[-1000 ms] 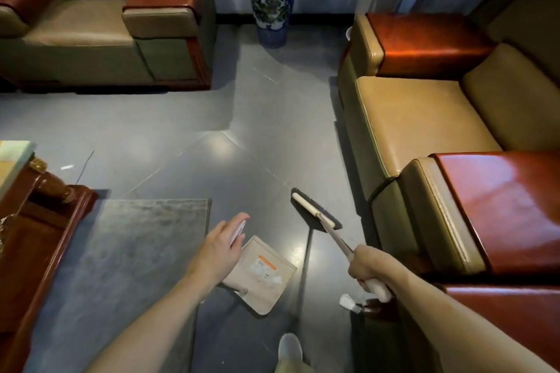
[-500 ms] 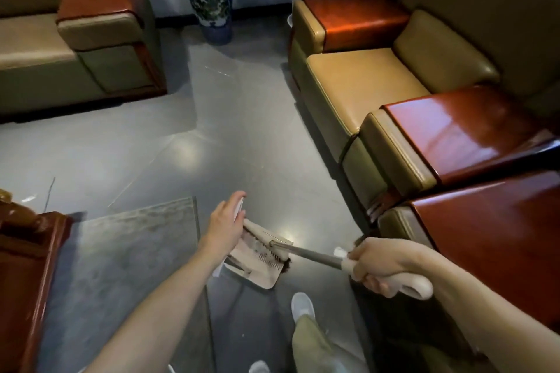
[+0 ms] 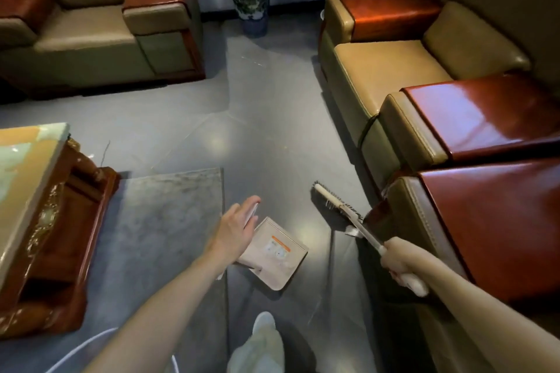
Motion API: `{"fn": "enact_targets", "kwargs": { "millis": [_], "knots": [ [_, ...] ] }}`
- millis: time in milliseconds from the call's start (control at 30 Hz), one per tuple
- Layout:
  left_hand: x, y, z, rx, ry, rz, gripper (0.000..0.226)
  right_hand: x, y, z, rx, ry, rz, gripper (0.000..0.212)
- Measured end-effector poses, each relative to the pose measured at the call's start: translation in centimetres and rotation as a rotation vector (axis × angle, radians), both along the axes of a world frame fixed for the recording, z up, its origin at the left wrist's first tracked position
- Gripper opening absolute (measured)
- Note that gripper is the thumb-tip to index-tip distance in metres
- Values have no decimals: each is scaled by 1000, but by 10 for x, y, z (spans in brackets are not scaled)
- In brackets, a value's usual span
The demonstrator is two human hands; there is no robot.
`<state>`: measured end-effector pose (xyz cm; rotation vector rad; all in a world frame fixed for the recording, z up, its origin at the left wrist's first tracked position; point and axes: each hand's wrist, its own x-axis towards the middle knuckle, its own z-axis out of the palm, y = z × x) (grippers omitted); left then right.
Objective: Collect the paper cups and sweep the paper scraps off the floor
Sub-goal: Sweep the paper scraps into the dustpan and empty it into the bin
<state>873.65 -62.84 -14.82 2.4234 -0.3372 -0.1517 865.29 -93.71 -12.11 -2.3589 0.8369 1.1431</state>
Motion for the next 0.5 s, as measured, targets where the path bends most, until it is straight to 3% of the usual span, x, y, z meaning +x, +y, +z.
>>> {"fn": "enact_targets", "kwargs": {
  "millis": [233, 400, 500],
  "knots": [
    [-131, 21, 15, 45, -8, 165, 35, -76, 12, -27, 192, 57, -67, 30],
    [-201, 30, 17, 25, 29, 257, 36, -92, 18, 9, 264, 96, -16, 11],
    [-239, 42, 8, 53, 67, 306, 36, -88, 23, 34, 326, 45, 56, 24]
  ]
}}
